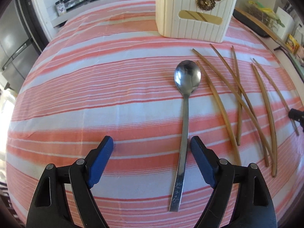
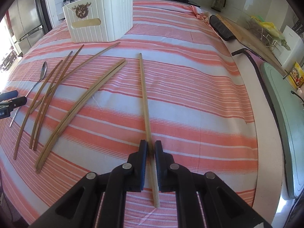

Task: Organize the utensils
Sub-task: 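Lift the chopstick and spoon and carry them toward the caddy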

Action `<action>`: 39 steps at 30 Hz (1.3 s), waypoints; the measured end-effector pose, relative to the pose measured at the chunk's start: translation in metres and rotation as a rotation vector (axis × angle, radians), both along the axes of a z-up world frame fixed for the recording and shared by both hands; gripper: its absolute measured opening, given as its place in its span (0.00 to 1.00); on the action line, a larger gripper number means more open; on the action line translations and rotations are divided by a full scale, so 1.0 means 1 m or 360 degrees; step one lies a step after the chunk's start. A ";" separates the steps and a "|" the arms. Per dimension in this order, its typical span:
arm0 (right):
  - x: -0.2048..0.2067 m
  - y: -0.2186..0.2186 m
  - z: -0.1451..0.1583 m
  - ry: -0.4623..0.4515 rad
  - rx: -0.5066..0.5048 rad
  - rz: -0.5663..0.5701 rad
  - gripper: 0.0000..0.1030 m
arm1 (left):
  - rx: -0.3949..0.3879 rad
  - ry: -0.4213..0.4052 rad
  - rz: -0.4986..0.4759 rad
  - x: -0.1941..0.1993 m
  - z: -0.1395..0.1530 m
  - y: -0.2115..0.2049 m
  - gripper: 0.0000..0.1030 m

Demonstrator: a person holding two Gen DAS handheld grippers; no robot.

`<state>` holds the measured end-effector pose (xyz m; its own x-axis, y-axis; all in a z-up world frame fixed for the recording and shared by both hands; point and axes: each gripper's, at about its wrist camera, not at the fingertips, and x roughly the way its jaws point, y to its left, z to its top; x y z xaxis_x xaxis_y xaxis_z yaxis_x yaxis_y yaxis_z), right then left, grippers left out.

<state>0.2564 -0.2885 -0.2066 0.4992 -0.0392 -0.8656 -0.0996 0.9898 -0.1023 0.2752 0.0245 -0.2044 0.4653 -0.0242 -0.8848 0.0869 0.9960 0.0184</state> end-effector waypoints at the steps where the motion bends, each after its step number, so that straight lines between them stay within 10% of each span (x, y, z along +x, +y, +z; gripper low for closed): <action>1: 0.002 0.000 0.000 0.0035 0.0003 0.0027 0.11 | 0.0014 0.0019 -0.0046 0.002 0.001 -0.002 0.83; 4: 0.007 0.004 0.001 0.0124 -0.0013 0.0116 0.31 | 0.0056 0.0057 -0.0134 0.010 0.002 -0.006 0.84; 12: 0.044 0.010 0.002 0.0232 -0.0016 0.0210 0.32 | 0.0041 0.0059 -0.0165 0.047 0.004 -0.027 0.77; 20: 0.100 0.022 0.005 0.0192 -0.0051 0.0240 0.31 | -0.0020 0.0011 -0.0167 0.080 0.006 -0.042 0.42; 27: 0.145 0.022 0.007 0.0155 0.0076 0.0146 0.06 | -0.0069 -0.0032 -0.0183 0.087 0.010 -0.037 0.34; 39: 0.049 0.002 0.108 -0.0394 0.0507 0.0042 0.06 | -0.0301 -0.0343 -0.0208 0.019 0.096 -0.001 0.34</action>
<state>0.3052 -0.2867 -0.0981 0.6914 0.2272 -0.6858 -0.1365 0.9733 0.1848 0.2945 0.0230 -0.1084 0.6237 -0.2512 -0.7402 0.2288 0.9641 -0.1345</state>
